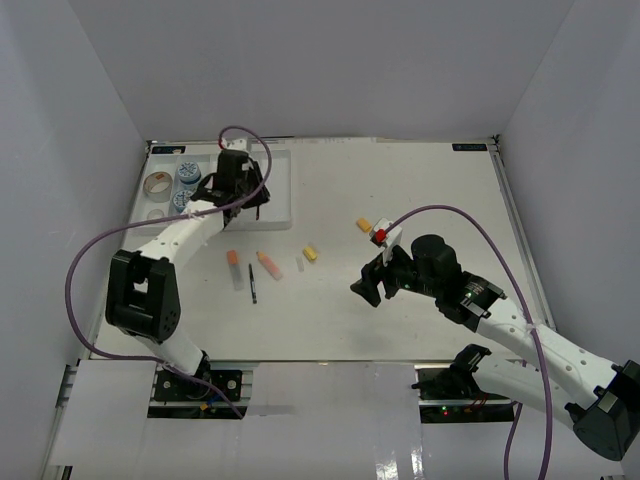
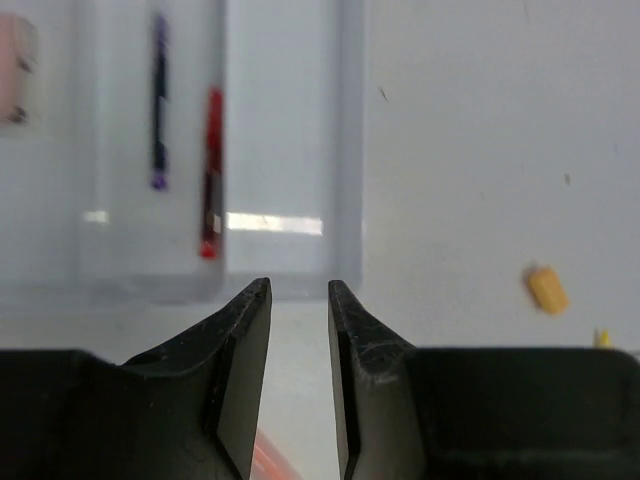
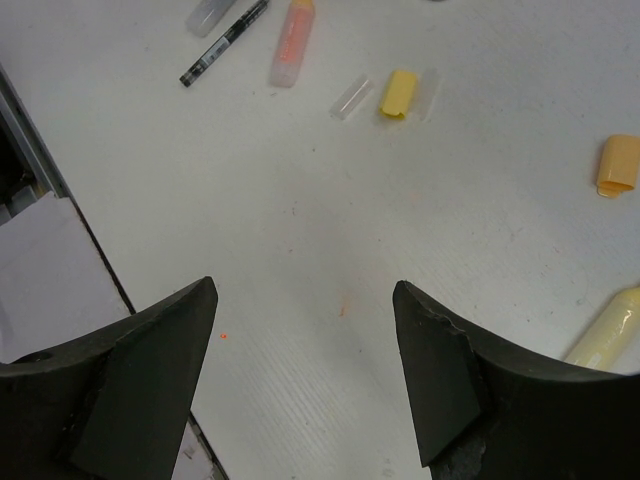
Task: Sort the stationery into containers
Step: Pick up the pen from the storage box.
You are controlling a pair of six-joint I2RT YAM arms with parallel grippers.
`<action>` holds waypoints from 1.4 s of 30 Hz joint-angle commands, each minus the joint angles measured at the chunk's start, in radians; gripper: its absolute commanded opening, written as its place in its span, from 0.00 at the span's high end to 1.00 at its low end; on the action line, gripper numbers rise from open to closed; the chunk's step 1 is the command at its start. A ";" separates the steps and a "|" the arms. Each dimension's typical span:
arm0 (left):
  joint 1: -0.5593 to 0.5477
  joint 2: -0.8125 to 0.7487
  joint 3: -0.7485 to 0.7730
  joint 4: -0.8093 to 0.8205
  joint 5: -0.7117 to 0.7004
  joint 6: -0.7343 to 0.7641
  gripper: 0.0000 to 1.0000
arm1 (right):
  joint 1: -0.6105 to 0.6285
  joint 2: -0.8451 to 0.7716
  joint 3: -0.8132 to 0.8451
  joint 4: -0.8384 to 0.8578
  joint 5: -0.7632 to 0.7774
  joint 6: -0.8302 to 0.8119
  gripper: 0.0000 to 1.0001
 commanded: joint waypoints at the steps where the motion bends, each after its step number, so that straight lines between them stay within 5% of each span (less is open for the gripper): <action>1: 0.096 0.073 0.109 -0.046 0.029 0.089 0.60 | -0.003 0.003 0.011 0.012 0.011 -0.002 0.23; 14: 0.185 0.453 0.455 -0.102 0.134 0.166 0.75 | -0.003 0.055 0.029 -0.001 0.020 -0.010 0.23; 25: 0.185 0.553 0.492 -0.100 0.158 0.161 0.76 | -0.003 0.073 0.037 -0.011 0.031 -0.012 0.23; 31: 0.187 0.578 0.480 -0.097 0.167 0.155 0.63 | -0.003 0.083 0.040 -0.011 0.030 -0.012 0.23; 42: 0.179 0.590 0.452 -0.102 0.007 0.178 0.65 | -0.003 0.084 0.043 -0.011 0.025 -0.015 0.23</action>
